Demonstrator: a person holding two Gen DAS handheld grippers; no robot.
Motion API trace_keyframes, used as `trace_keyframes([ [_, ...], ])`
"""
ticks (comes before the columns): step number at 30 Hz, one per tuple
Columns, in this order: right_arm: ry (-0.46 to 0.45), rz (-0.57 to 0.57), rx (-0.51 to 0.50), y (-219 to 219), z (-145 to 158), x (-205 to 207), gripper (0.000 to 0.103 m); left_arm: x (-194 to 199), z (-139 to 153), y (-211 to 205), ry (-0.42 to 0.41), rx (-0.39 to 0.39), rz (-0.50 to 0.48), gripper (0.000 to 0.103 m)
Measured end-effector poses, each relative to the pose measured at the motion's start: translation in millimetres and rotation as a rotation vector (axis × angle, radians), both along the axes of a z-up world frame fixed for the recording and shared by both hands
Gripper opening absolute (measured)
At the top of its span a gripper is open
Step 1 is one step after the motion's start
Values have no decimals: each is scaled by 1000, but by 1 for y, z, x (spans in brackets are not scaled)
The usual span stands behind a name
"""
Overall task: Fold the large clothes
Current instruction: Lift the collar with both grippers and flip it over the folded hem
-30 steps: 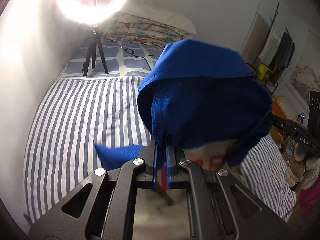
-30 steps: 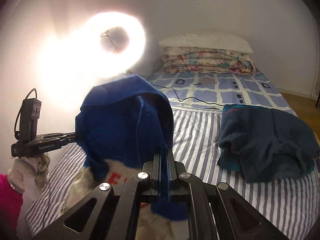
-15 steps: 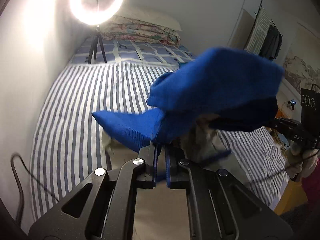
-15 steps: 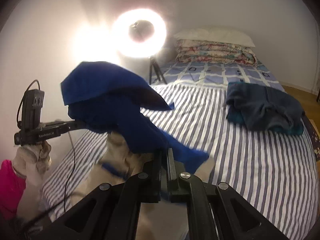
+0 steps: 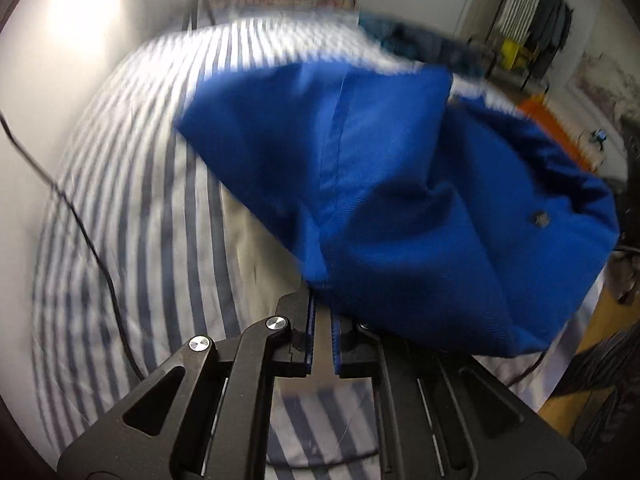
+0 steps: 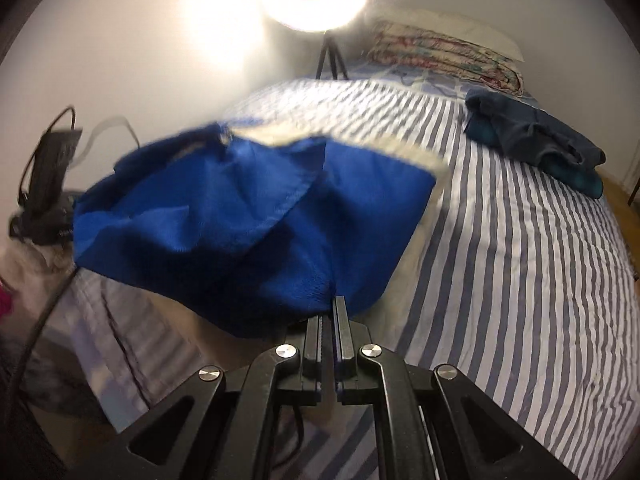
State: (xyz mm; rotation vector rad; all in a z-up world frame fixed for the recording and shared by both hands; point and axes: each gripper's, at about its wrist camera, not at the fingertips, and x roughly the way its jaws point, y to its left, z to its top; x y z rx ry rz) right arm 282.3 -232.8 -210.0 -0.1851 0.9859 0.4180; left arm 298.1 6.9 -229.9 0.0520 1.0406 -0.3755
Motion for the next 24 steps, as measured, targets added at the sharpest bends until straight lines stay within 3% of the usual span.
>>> trace_keyframes([
  [4, -4, 17, -90, 4, 0, -14, 5, -18, 7, 2, -10, 18, 4, 4],
  [7, -45, 16, -41, -5, 32, -30, 21, -37, 31, 8, -52, 9, 4, 4],
  [10, -100, -2, 36, -19, 75, -51, 24, -59, 61, 17, -95, -31, 15, 4],
  [16, -221, -26, 247, -48, 170, -109, 33, -103, 137, 27, -185, -119, 6, 4],
  [20, -297, -25, 339, -67, 222, -134, 37, -132, 195, 29, -228, -195, 9, 4],
  [24, -373, -17, 413, -80, 273, -159, 41, -163, 264, 23, -319, -209, -24, 4],
])
